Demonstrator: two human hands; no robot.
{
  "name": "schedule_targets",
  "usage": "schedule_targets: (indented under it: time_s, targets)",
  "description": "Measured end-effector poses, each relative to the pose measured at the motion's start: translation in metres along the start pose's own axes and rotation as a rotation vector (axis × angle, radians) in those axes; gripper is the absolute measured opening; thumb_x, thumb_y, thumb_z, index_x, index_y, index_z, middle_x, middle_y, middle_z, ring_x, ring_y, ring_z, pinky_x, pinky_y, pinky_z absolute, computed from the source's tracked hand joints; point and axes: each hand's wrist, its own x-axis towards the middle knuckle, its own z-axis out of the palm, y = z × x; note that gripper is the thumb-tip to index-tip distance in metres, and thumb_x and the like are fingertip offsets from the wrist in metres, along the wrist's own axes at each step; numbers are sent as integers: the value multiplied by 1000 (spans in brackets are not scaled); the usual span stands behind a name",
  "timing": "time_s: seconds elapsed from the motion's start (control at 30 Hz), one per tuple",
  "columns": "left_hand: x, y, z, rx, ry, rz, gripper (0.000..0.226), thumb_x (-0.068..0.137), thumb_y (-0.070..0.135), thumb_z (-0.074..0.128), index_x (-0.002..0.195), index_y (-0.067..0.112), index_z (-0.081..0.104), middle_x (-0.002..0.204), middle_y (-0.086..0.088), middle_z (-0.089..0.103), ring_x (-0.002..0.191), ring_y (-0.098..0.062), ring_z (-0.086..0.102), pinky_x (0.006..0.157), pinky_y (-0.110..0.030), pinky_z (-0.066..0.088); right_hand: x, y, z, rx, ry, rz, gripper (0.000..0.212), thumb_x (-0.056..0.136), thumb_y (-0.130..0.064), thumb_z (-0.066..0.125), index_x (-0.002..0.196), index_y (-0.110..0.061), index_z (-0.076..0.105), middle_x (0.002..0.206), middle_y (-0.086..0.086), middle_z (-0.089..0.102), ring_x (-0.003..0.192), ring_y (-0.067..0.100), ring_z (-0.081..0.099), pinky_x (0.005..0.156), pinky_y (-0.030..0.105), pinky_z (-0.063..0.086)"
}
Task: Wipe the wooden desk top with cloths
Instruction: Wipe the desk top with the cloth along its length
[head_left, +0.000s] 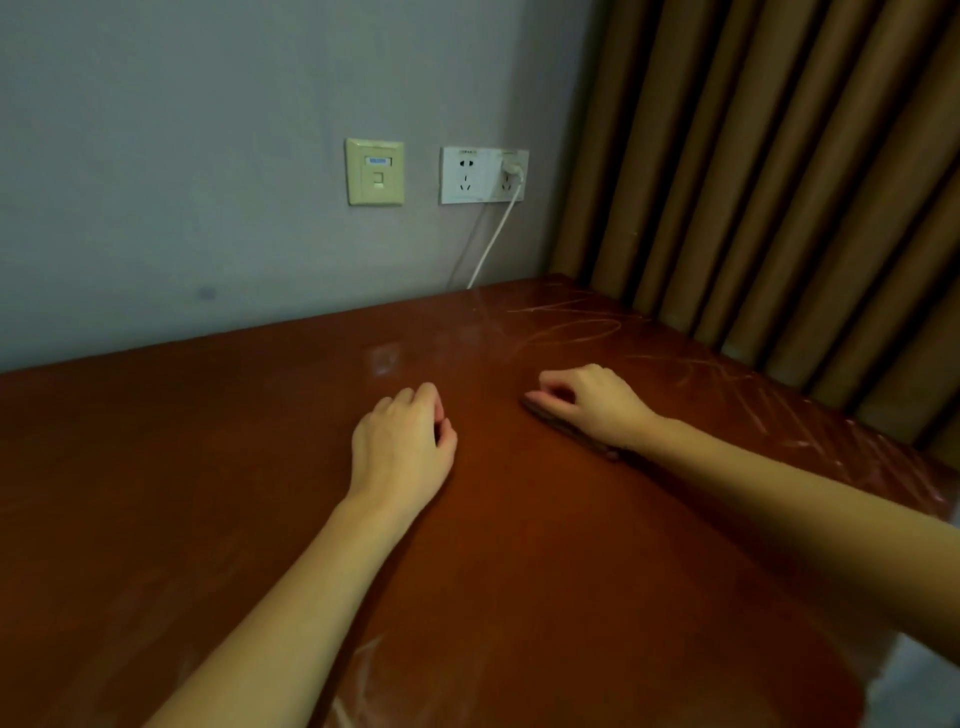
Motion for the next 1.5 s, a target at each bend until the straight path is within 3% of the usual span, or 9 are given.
schedule_targets:
  time_s: [0.13,0.3,0.43,0.53,0.73,0.93,1.17,1.33,1.5]
  targets:
    - [0,1,0,-5,1,-8,9,94,31,47,95,23,51,89,6,59,80,-12,55,61,-23,41,-6,40,-11,-4,4,27,31,94,-44,49,74,-22,58,64,-6,58,57,5,56,55,25,46]
    - [2,4,0,5,-7,-10,10,95,31,46,97,23,50,92,6,58,80,-10,53,63,-23,41,50,69,-3,-85,90,315,32,96,-46,45,85,-21,61,77,1,66,61,15,63,65,35,55]
    - [2,6,-2,-9,-20,-19,10,95,31,46,98,23,49,94,6,58,84,-11,55,68,-24,46,99,47,14,-128,173,477,32,96,-44,45,98,-21,66,102,10,67,92,30,63,80,38,49]
    - [1,5,-5,-27,-24,-27,7,95,32,46,94,25,48,92,8,57,82,-9,54,66,-23,44,113,8,24,-107,130,353,30,95,-45,45,101,-23,66,105,11,66,98,35,62,79,39,48]
    - [-1,3,-9,-63,-35,-58,5,93,33,49,92,27,49,86,11,54,80,-8,52,62,-21,38,51,-14,14,-31,-17,-87,30,95,-46,46,74,-25,53,70,-3,60,65,15,59,60,36,47]
    - [1,4,-13,-88,-81,-85,6,94,34,50,98,29,52,87,13,53,79,-3,51,62,-14,38,59,60,-1,-34,19,145,32,96,-45,45,77,-23,58,64,-4,60,56,9,58,61,37,53]
    - [10,-2,-16,-41,-85,-91,6,95,33,49,99,28,52,88,13,52,81,-3,50,63,-14,44,144,53,21,-74,125,373,29,97,-40,43,87,-21,63,92,11,66,89,33,63,72,37,47]
    - [11,-16,-22,5,-58,-174,3,93,31,52,94,28,52,83,13,51,76,-4,49,61,-16,38,159,9,31,-67,78,229,31,95,-45,45,97,-21,64,102,14,67,95,36,62,73,37,47]
    - [9,-15,-20,43,-38,-188,3,92,31,53,92,28,52,82,11,52,74,-6,49,64,-20,43,110,-14,26,-8,-30,-124,32,96,-46,45,81,-21,57,75,2,64,70,23,63,62,34,46]
